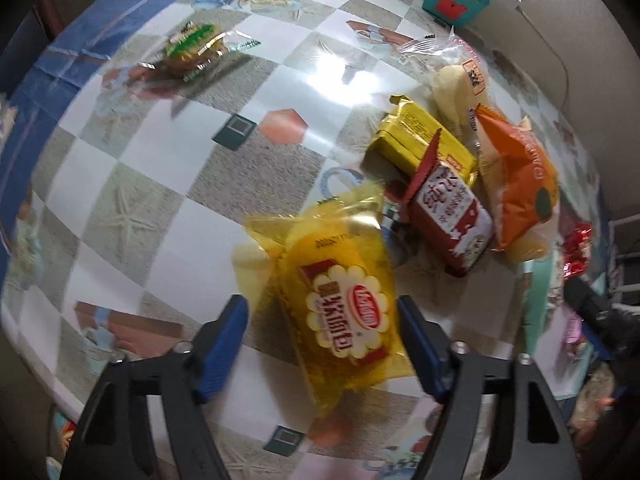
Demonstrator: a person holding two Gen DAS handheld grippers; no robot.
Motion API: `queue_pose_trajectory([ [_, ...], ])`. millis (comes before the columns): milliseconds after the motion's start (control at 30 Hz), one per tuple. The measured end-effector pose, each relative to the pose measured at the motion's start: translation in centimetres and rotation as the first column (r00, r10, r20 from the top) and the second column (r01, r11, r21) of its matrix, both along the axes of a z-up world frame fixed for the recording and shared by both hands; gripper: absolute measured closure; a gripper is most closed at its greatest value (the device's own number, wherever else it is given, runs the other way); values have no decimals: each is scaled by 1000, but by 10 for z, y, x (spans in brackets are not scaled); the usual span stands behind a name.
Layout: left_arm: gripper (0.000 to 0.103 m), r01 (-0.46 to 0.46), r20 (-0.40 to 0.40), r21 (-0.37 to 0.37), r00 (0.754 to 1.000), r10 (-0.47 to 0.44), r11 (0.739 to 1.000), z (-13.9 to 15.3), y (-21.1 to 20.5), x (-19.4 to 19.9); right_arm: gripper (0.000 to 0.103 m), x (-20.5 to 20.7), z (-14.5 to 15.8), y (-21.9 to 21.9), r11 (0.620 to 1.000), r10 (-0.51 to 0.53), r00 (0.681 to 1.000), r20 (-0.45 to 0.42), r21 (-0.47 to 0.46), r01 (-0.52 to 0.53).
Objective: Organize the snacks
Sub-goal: 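Grasp the yellow bread packet with the left tool while the right tool approaches the orange bag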
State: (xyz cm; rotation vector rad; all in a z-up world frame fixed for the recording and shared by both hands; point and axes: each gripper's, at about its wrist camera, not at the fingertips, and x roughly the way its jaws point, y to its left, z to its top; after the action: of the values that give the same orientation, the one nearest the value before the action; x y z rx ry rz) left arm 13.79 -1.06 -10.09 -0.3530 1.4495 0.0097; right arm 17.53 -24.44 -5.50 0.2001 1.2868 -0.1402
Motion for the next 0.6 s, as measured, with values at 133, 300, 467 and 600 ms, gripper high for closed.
queue_pose_trajectory([
  [133,40,-2,10,-24,1000,2,1000,4,1,-4,0,1,-4,4,1000,13,1000,-7,-13,-13],
  [300,48,-5,13,-38,1000,5,999,6,-2,11,0,6,-9,4,1000,12,1000,0,3,-12],
  [467,54,-21,17,-58,1000,22,998,5,0,27,0,15,-9,9,999,25,999,47,39,-26],
  [600,56,-42,33,-58,999,44,997,2,6,34,0,20,-5,17,997,49,995,91,57,-54],
])
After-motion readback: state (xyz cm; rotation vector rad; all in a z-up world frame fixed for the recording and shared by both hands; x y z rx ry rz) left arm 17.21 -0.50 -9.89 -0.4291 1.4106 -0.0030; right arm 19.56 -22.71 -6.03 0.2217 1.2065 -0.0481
